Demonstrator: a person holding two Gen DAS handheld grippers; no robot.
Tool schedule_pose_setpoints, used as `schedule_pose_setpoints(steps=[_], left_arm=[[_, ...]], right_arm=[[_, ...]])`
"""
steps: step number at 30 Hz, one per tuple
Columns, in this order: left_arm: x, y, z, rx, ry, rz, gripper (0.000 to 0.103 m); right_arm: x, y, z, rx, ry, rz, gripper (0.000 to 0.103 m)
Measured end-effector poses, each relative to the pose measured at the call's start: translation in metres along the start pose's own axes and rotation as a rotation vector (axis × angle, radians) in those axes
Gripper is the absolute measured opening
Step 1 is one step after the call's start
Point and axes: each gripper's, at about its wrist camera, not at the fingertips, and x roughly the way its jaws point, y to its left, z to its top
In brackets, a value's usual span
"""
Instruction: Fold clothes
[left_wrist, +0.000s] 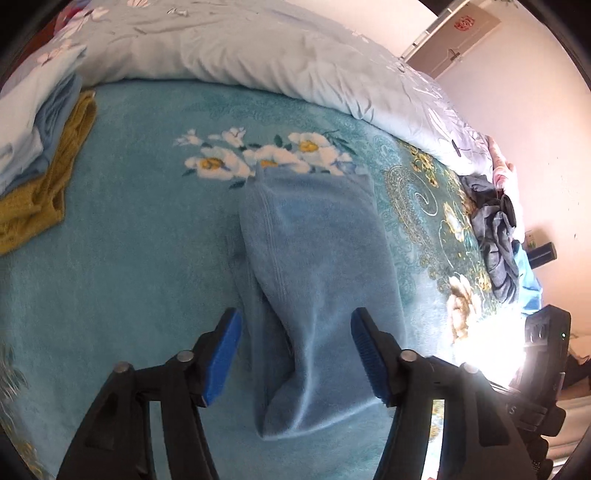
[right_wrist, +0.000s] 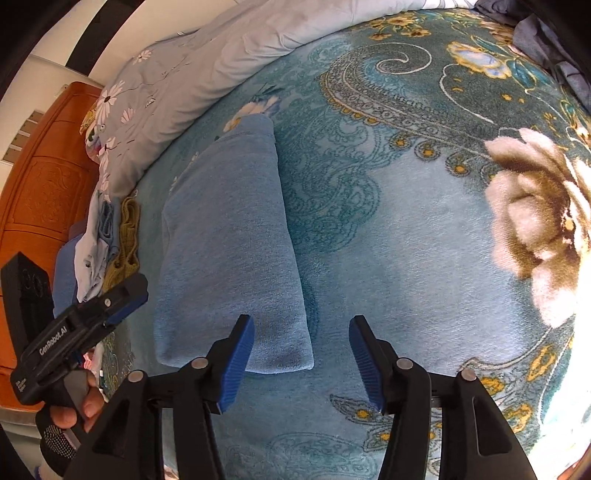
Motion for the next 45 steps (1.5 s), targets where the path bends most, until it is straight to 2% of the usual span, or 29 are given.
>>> schedule_pose_setpoints(steps=[4, 8, 10, 14, 18, 19, 20, 22, 25, 28, 31, 36, 41, 45], left_arm=[[0.030, 0.015, 0.038, 0.060, 0.042, -0.011, 0.072], [0.061, 0.031, 0.062, 0.038, 0.106, -0.072, 0.072], [0.073, 0.035, 0.067, 0.024, 0.125, -0.124, 0.072], [0.082, 0.034, 0.068, 0.058, 0.142, -0.170, 0.072], [0.084, 0.044, 0.066, -0.009, 0.136, -0.236, 0.070], [0.085, 0.047, 0.066, -0.030, 0.133, -0.247, 0.069], [0.085, 0.049, 0.065, -0.044, 0.129, -0.251, 0.066], [0.085, 0.051, 0.063, -0.062, 0.124, -0.253, 0.049], [0.082, 0.046, 0.059, -0.069, 0.102, -0.243, 0.034], [0.076, 0.042, 0.055, -0.102, 0.069, -0.227, 0.024], [0.067, 0.035, 0.052, -0.127, 0.036, -0.203, 0.021], [0.042, 0.013, 0.035, -0.179, -0.037, -0.158, 0.019], [0.010, -0.013, 0.002, -0.272, -0.129, -0.107, 0.019], [-0.008, -0.035, -0.029, -0.400, -0.199, -0.115, 0.019]], right_arm=[[0.014, -0.005, -0.009, 0.051, 0.009, 0.033, 0.064], [0.029, -0.011, -0.014, 0.130, 0.014, 0.078, 0.067], [0.031, -0.010, -0.013, 0.143, 0.009, 0.093, 0.068], [0.034, -0.002, -0.011, 0.137, 0.013, 0.135, 0.068], [0.036, 0.003, -0.008, 0.147, 0.010, 0.158, 0.066], [0.035, 0.003, -0.007, 0.152, 0.007, 0.157, 0.061], [0.034, 0.002, -0.006, 0.161, 0.007, 0.161, 0.054], [0.034, 0.001, -0.002, 0.178, 0.010, 0.164, 0.044], [0.031, -0.001, 0.005, 0.197, 0.020, 0.167, 0.030], [0.029, -0.005, 0.015, 0.235, 0.041, 0.188, 0.020], [0.022, -0.002, 0.029, 0.188, 0.067, 0.175, 0.018], [-0.002, -0.001, 0.075, -0.015, 0.107, 0.132, 0.017], [-0.024, -0.005, 0.127, -0.320, 0.187, 0.119, 0.017], [-0.031, -0.008, 0.162, -0.544, 0.255, 0.132, 0.017]])
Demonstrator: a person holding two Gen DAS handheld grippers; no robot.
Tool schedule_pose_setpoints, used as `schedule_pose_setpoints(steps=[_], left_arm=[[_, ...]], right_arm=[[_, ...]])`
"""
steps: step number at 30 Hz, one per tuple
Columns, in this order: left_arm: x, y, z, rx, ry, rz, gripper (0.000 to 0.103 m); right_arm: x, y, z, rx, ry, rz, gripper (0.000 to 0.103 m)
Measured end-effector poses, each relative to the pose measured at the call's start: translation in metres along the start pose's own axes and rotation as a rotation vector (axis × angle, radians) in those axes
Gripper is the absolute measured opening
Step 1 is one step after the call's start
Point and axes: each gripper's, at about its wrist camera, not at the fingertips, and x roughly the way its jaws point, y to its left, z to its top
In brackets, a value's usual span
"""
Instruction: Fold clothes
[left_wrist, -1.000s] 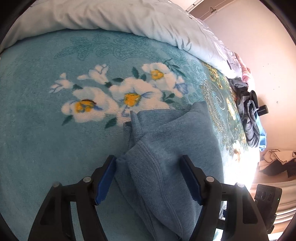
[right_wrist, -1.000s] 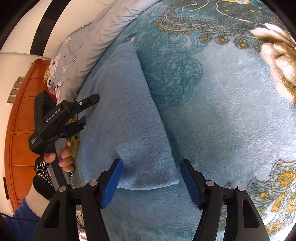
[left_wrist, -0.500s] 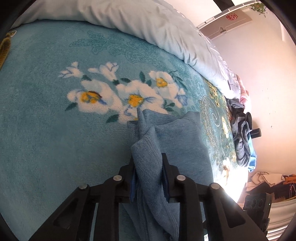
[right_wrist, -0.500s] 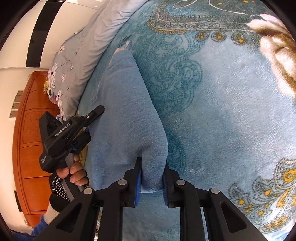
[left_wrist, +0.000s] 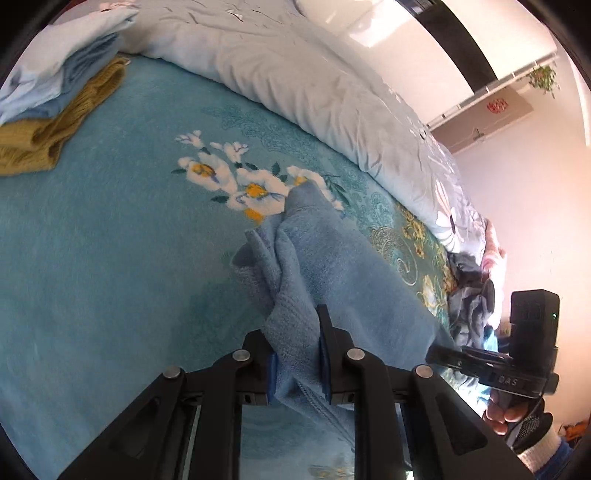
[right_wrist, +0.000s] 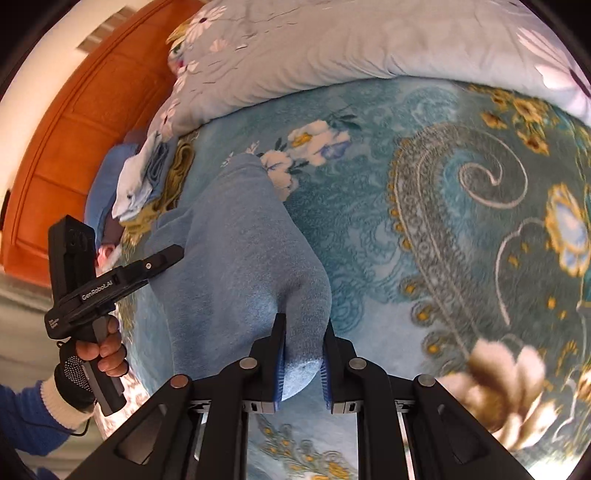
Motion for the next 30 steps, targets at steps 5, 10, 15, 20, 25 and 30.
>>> schedule_pose_setpoints(steps=[5, 10, 15, 20, 25, 30], left_arm=[[0.002, -0.015, -0.039, -0.070, -0.033, 0.030, 0.019], [0.022, -0.008, -0.064, -0.159, -0.019, 0.061, 0.019], [0.028, -0.008, -0.071, -0.135, 0.011, 0.100, 0.021], [0.017, -0.015, -0.067, -0.072, 0.045, 0.142, 0.033], [-0.008, -0.023, -0.053, -0.018, 0.030, 0.186, 0.040], [-0.007, -0.029, -0.035, 0.051, 0.048, 0.189, 0.053]], right_arm=[[0.000, -0.019, 0.018, -0.189, 0.095, 0.022, 0.017], [0.022, -0.034, 0.024, -0.261, 0.188, 0.040, 0.017], [0.040, -0.048, 0.016, -0.257, 0.237, 0.036, 0.021], [0.023, -0.059, 0.010, -0.183, 0.157, 0.002, 0.039], [-0.014, -0.068, -0.010, 0.042, 0.011, -0.044, 0.046], [-0.017, -0.044, -0.064, 0.271, -0.057, 0.030, 0.046]])
